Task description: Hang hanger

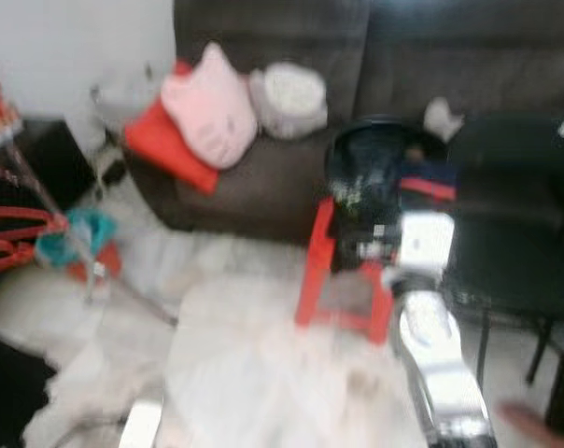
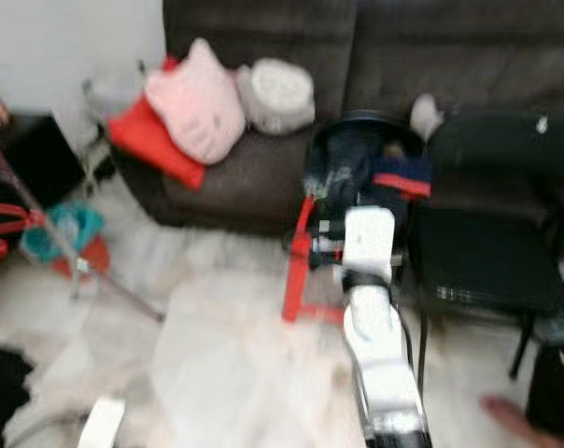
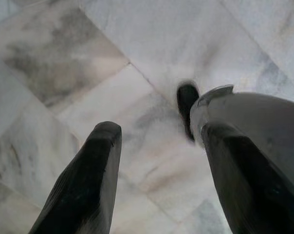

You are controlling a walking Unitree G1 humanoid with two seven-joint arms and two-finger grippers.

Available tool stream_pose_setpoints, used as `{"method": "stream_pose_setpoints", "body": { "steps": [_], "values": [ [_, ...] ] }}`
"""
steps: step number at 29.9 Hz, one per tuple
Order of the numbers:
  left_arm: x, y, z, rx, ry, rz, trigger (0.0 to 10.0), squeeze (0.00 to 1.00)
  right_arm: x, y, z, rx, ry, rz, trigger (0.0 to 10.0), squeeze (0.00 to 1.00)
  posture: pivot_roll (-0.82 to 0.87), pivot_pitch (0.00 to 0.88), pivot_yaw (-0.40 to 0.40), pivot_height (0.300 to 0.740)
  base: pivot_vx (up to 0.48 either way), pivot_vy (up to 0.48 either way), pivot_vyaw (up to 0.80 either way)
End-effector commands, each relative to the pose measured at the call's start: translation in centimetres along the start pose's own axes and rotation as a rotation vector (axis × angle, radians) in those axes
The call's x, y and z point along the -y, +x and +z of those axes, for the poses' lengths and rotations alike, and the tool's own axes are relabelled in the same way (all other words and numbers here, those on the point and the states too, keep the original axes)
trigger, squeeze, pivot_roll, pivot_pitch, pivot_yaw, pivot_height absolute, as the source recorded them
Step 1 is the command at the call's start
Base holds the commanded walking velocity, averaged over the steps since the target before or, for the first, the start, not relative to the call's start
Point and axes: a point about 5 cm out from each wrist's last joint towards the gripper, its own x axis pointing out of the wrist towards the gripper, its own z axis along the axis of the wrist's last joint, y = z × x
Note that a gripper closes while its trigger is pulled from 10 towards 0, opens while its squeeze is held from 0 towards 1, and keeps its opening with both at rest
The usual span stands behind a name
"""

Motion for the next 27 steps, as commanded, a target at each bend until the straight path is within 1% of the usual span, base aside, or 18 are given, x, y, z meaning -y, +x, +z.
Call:
{"method": "stream_pose_setpoints", "body": {
  "steps": [1, 19, 23, 27],
  "values": [
    [-0.47, -0.05, 0.38, 0.011, 0.012, 0.011, 10.0, 0.00, -0.76, 0.19, 0.83, 0.036, 0.013, 0.021, 10.0, 0.00, -0.04, 0.000, 0.040, 0.740, -0.307, 0.000, 0.00],
    [-0.51, -0.08, 0.27, 0.008, 0.018, 0.009, 10.0, 0.00, -1.11, 0.28, 0.99, 0.047, 0.004, 0.043, 10.0, 0.00, -0.05, 0.000, 0.040, 0.740, -0.291, 0.000, 0.00],
    [-0.54, -0.08, 0.29, 0.012, 0.013, 0.012, 10.0, 0.00, -1.17, 0.34, 1.00, 0.047, -0.001, 0.052, 10.0, 0.00, -0.04, 0.000, 0.039, 0.740, 0.000, 0.000, 0.00],
    [-0.59, -0.09, 0.33, 0.015, 0.010, 0.015, 10.0, 0.00, -0.61, 0.57, 0.71, 0.033, 0.003, 0.032, 10.0, 0.00, -0.04, 0.000, 0.040, 0.740, 0.000, 0.000, 0.00]
  ]
}}
